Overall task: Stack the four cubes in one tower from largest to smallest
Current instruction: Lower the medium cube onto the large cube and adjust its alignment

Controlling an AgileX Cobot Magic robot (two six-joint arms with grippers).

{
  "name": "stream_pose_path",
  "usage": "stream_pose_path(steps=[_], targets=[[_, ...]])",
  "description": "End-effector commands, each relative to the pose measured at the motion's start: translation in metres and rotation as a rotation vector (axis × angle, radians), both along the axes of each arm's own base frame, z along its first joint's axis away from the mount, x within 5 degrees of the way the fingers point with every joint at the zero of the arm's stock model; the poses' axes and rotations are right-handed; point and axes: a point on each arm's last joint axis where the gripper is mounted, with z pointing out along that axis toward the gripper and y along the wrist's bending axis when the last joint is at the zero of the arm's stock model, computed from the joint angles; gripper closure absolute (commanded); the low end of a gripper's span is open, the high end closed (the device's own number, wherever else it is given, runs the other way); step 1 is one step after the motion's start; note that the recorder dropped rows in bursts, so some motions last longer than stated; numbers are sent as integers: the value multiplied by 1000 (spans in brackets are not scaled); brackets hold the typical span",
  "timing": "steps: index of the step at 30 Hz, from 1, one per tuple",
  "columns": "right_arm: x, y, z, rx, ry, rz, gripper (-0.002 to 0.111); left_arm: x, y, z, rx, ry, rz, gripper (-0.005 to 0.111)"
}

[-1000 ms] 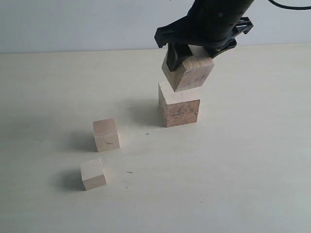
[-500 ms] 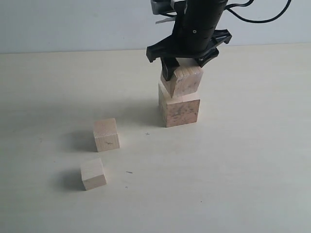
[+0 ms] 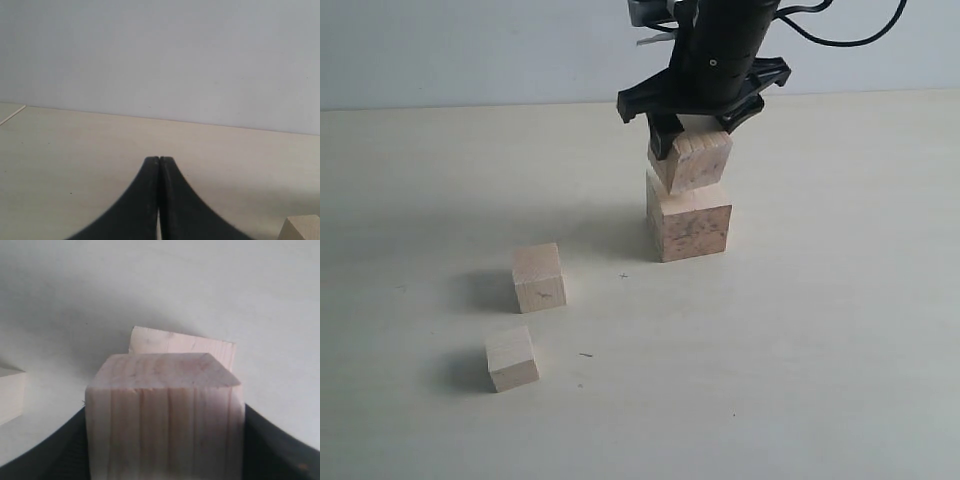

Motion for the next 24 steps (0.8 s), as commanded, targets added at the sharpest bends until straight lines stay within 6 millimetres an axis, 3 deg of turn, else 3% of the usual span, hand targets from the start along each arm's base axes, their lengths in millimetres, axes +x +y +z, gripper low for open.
stream_pose_path(steps=[1, 24], targets=[[3, 2, -3, -13, 45, -3, 108, 0, 0, -1, -5, -4, -7, 107], [9, 4, -14, -29, 54, -1, 108, 0, 0, -1, -4, -4, -7, 107]])
